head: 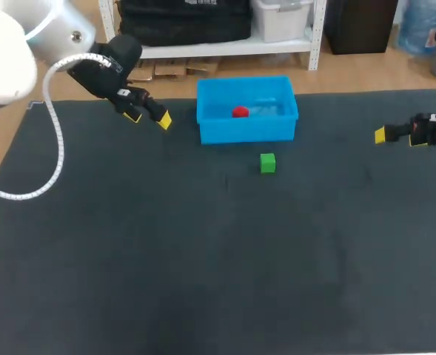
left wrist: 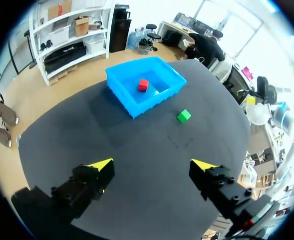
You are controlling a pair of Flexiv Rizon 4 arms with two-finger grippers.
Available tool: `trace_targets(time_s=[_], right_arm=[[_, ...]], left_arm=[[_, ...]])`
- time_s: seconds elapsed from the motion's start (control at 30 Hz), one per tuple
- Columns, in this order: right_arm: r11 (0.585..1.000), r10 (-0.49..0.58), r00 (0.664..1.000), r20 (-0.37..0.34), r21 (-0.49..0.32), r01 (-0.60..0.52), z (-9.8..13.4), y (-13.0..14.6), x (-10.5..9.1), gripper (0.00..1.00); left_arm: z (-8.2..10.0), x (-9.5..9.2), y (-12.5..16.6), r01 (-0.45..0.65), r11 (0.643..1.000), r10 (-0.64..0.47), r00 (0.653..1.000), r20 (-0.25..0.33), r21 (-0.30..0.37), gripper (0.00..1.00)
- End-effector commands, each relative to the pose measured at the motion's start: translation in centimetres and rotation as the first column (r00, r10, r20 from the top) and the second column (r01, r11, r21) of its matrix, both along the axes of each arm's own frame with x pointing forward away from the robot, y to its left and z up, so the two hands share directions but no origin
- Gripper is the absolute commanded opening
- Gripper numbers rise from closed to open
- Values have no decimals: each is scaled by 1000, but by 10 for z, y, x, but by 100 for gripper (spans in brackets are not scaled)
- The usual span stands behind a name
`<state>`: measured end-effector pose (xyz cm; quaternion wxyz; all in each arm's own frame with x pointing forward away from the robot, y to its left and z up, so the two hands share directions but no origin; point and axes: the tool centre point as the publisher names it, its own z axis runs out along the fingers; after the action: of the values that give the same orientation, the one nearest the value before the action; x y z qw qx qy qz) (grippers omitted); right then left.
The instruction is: Use the left arm to pick the red cube and place it into the blue plastic box first, then use the right arm to grasp the green cube and put it into the same blue plastic box after the first action is fully finished.
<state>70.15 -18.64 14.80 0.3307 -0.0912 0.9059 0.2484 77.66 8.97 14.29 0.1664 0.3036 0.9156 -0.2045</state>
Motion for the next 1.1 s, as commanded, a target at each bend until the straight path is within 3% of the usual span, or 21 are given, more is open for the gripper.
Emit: trace_targets(time_s=[0.03, 0.5, 1.1], right_arm=[[1000, -1, 1000, 0, -1, 1, 0, 0, 0, 100], [1000, 0, 1000, -18, -8, 0, 1, 0, 1, 100], [987, 35, 992, -122, -151, -53, 8, 58, 16, 100]], left_arm=[[-1, -5, 2, -11, 999, 13, 999, 40, -35, 100], [-1, -5, 2, -11, 999, 13, 999, 40, -35, 100], [-1, -5, 2, -11, 999, 13, 999, 40, -35, 100]])
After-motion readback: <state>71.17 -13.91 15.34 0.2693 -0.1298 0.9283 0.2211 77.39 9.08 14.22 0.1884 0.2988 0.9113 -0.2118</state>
